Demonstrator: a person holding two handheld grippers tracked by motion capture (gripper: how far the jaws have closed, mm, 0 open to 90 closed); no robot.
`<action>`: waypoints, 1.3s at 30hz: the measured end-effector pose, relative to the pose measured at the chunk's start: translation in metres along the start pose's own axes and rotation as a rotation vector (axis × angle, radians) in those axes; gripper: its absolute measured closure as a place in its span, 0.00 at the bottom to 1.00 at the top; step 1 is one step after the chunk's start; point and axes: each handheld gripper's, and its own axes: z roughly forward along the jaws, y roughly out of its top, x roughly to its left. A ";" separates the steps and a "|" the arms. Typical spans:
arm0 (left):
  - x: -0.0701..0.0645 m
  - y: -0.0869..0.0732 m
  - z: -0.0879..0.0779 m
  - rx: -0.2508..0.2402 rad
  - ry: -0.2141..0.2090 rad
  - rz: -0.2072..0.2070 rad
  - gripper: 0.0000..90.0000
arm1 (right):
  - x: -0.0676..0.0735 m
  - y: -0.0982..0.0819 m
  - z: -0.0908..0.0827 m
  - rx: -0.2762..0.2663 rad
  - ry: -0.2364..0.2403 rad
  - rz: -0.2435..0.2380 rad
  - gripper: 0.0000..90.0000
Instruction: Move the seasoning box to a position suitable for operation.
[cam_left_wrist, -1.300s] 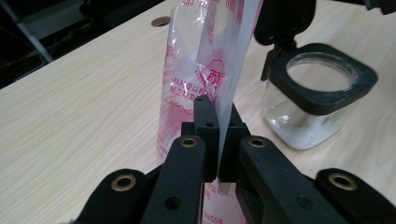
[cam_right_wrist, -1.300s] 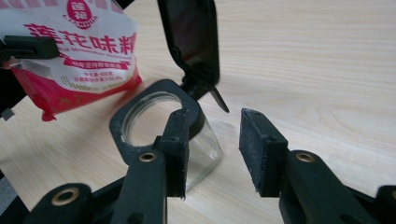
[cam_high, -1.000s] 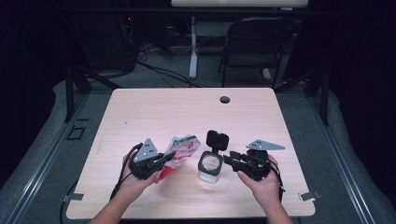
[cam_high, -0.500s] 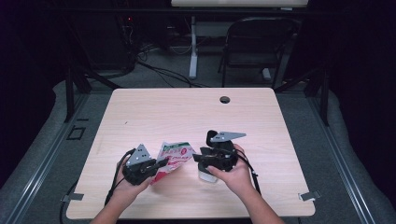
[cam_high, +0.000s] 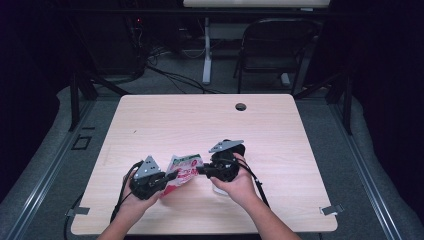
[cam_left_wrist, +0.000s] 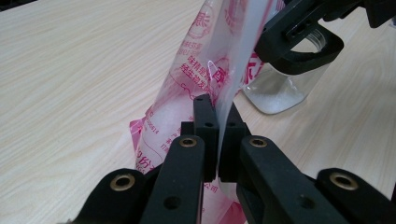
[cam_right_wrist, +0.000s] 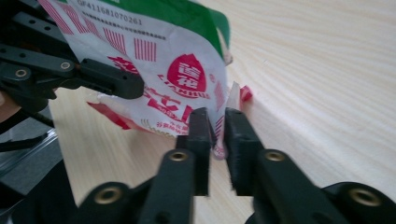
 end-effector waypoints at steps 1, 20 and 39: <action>0.000 0.000 0.000 -0.001 -0.003 0.002 1.00 | 0.000 0.000 0.001 0.005 0.004 0.011 0.99; 0.007 0.011 -0.003 -0.057 0.009 0.013 0.98 | 0.019 0.012 -0.022 -0.086 -0.039 -0.035 1.00; 0.013 -0.005 0.008 -0.055 -0.062 -0.050 0.62 | 0.026 0.002 -0.030 -0.077 -0.037 -0.050 1.00</action>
